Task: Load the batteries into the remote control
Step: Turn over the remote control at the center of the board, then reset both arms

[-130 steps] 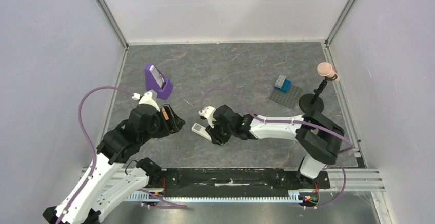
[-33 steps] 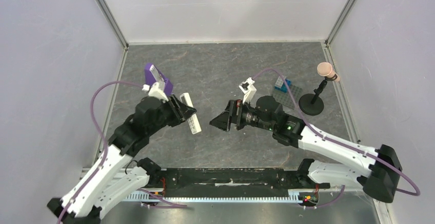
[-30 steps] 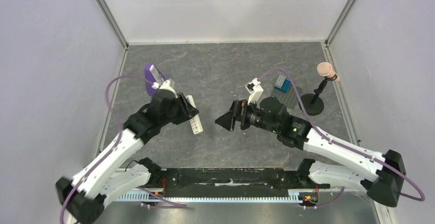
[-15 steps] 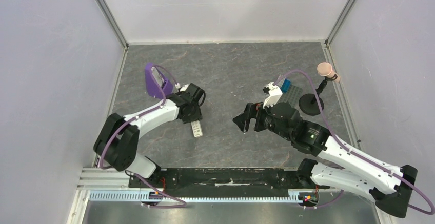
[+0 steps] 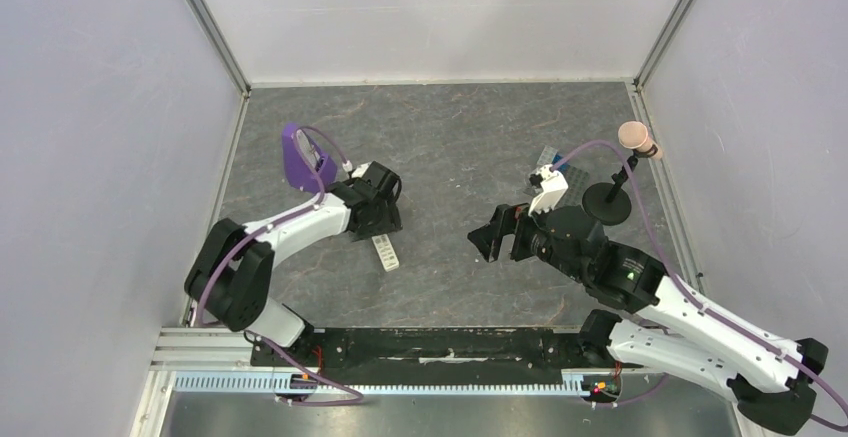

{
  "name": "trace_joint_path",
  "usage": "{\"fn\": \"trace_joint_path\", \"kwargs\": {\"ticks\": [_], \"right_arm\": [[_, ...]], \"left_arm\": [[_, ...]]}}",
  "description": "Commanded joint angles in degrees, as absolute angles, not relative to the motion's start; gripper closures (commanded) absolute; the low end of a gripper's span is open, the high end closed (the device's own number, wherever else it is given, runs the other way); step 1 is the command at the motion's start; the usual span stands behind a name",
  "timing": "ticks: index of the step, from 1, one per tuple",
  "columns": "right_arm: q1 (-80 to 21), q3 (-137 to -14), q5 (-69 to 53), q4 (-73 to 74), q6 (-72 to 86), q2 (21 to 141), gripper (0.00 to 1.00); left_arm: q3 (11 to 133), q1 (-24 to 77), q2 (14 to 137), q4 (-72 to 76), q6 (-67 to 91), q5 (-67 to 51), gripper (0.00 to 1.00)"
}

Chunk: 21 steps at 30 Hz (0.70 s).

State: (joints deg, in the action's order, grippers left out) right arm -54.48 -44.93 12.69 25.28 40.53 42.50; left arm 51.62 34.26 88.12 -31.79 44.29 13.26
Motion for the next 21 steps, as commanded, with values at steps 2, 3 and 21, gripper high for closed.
{"fn": "trace_joint_path", "kwargs": {"ticks": [2,3,21], "right_arm": [[-54.3,-49.3,17.1,27.7,37.6,40.0,0.02],[-54.3,-49.6,17.6,28.0,37.2,39.5,0.02],[-54.3,-63.0,36.4,33.3,26.5,28.0,0.02]], "left_arm": [[52.5,34.5,80.7,-33.7,43.2,13.8,0.23],[52.5,34.5,79.9,-34.1,43.1,13.7,0.23],[65.5,34.5,30.1,-59.1,42.6,14.3,0.22]]}}
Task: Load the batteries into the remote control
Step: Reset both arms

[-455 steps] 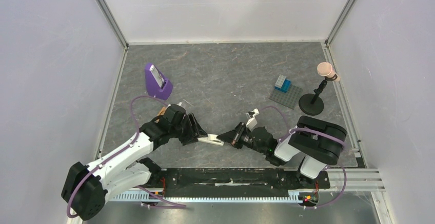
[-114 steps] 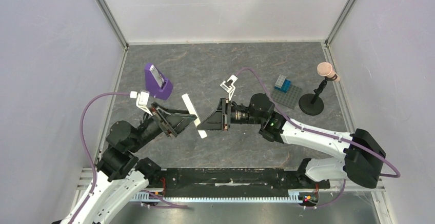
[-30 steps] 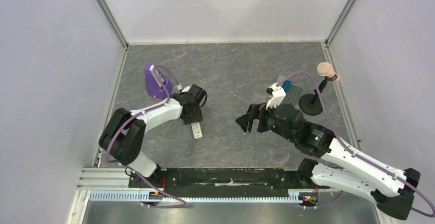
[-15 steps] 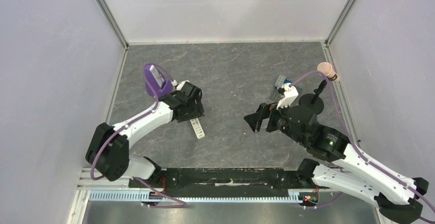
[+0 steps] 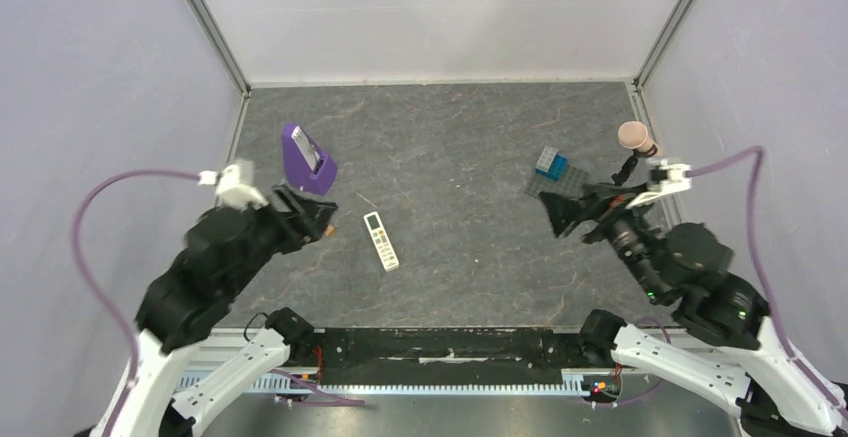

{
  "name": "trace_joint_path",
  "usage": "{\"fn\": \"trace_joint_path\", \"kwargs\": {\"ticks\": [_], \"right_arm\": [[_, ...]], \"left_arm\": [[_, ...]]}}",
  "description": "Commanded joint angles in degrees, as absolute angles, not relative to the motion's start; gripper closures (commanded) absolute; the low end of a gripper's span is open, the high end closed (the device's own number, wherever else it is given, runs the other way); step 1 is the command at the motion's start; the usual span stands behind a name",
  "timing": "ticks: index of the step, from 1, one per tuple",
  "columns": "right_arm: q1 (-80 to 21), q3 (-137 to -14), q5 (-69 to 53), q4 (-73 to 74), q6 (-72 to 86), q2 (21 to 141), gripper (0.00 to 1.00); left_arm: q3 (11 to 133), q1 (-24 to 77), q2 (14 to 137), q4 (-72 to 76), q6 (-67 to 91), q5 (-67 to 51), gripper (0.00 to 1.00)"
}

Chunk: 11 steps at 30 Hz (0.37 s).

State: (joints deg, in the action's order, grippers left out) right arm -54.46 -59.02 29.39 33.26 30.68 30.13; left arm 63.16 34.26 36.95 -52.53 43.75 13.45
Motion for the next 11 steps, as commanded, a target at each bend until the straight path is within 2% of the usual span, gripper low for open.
{"fn": "trace_joint_path", "kwargs": {"ticks": [1,11], "right_arm": [[-54.3,-63.8,37.4,33.5,25.8,27.5,0.02],[-54.3,-64.6,42.8,34.0,24.7,22.9,0.02]], "left_arm": [[65.8,34.5,28.5,-59.3,42.9,13.7,0.22],[63.5,34.4,18.9,-59.7,46.3,11.4,0.21]]}}
